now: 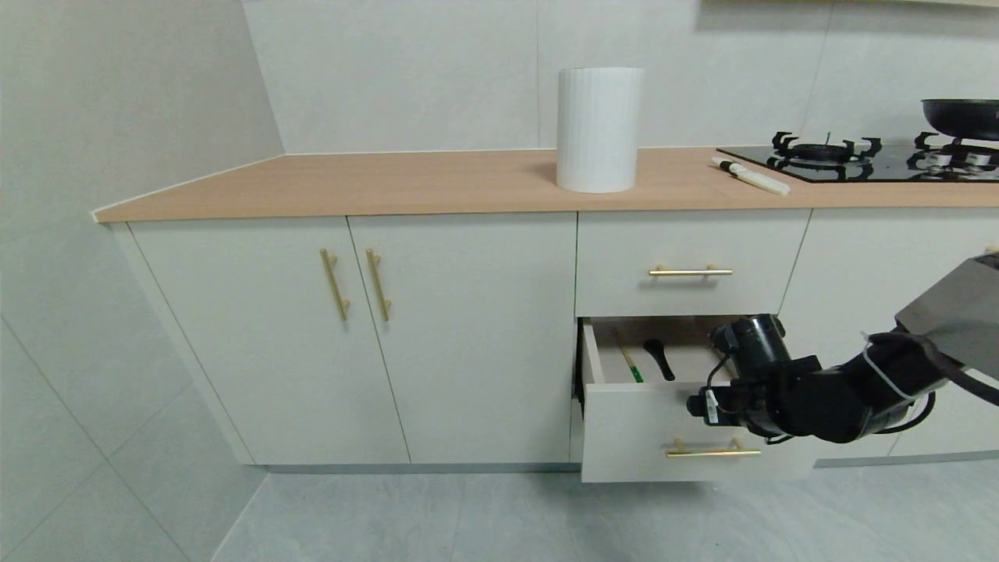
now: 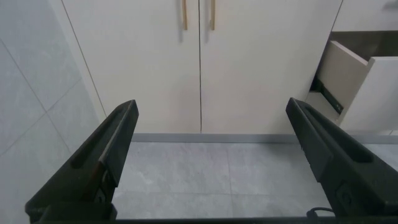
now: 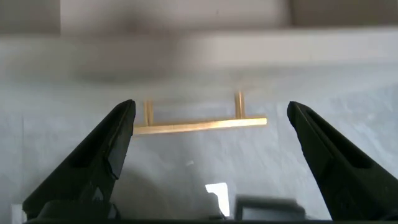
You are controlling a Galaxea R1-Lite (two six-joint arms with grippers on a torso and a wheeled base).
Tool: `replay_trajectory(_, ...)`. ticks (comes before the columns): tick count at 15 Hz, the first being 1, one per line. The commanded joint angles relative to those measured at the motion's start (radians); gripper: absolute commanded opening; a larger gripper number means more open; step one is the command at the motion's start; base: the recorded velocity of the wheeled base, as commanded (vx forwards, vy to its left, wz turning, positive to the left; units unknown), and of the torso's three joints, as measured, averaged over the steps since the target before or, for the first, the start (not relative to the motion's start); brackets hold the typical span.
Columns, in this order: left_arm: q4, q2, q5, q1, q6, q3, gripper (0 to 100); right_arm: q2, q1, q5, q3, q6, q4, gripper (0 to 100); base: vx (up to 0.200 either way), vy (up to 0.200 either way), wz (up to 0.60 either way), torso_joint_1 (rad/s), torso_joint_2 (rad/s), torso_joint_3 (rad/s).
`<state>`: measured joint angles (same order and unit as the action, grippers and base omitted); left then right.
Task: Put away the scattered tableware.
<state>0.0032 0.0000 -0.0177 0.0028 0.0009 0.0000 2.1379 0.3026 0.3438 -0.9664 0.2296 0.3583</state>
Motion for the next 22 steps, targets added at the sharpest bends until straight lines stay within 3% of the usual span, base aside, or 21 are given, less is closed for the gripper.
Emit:
replay_trajectory(1, 0.000, 0.002, -0.001, 0.000, -0.001, 0.000, 100, 0.071, -0.019, -0.006, -0.084, -0.006, -0.001, 100, 0.000, 0.000, 0.00, 0.000, 0.00, 0.000)
replay_trajectory(12, 0.000, 0.000, -0.001, 0.000, 0.001, 0.000, 100, 0.298, -0.062, -0.028, -0.426, -0.013, -0.002, 100, 0.000, 0.000, 0.00, 0.000, 0.00, 0.000)
replay_trajectory(18, 0.000, 0.000, -0.001, 0.000, -0.001, 0.000, 100, 0.361, -0.069, -0.034, -0.509, -0.006, 0.002, 100, 0.000, 0.000, 0.00, 0.000, 0.00, 0.000)
replay_trajectory(22, 0.000, 0.000, -0.001, 0.000, 0.001, 0.000, 100, 0.392, -0.086, -0.052, -0.537, -0.003, 0.076, 100, 0.000, 0.000, 0.00, 0.000, 0.00, 0.000)
